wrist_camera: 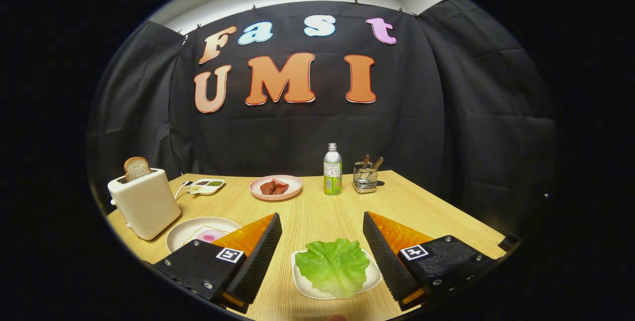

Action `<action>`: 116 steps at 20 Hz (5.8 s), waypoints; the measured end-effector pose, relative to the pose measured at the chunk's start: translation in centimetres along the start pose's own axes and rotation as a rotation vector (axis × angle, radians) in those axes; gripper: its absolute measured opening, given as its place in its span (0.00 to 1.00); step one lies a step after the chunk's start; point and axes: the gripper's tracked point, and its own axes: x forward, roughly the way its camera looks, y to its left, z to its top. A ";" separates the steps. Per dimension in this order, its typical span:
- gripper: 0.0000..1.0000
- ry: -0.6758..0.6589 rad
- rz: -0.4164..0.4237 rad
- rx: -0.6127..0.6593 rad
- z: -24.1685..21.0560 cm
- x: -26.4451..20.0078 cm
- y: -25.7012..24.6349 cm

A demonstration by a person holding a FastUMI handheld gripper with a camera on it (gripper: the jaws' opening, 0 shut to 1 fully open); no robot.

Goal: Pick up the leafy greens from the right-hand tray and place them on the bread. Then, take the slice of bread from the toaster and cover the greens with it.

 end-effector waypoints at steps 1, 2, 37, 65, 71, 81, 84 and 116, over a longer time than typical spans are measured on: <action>0.99 0.000 -0.001 -0.003 0.0 0.0 0.0; 0.99 0.001 -0.001 -0.006 -0.1 -0.1 0.1; 1.00 0.399 -0.021 -0.076 -12.5 3.6 -0.8; 0.24 0.463 0.026 -0.100 -14.5 3.5 0.8; 0.02 0.417 0.005 -0.096 -12.1 3.5 0.7; 0.01 0.321 0.135 -0.112 -6.8 3.1 7.8; 0.01 0.315 0.175 -0.120 -6.4 3.0 10.5; 0.15 0.404 0.352 -0.230 -12.1 4.6 23.8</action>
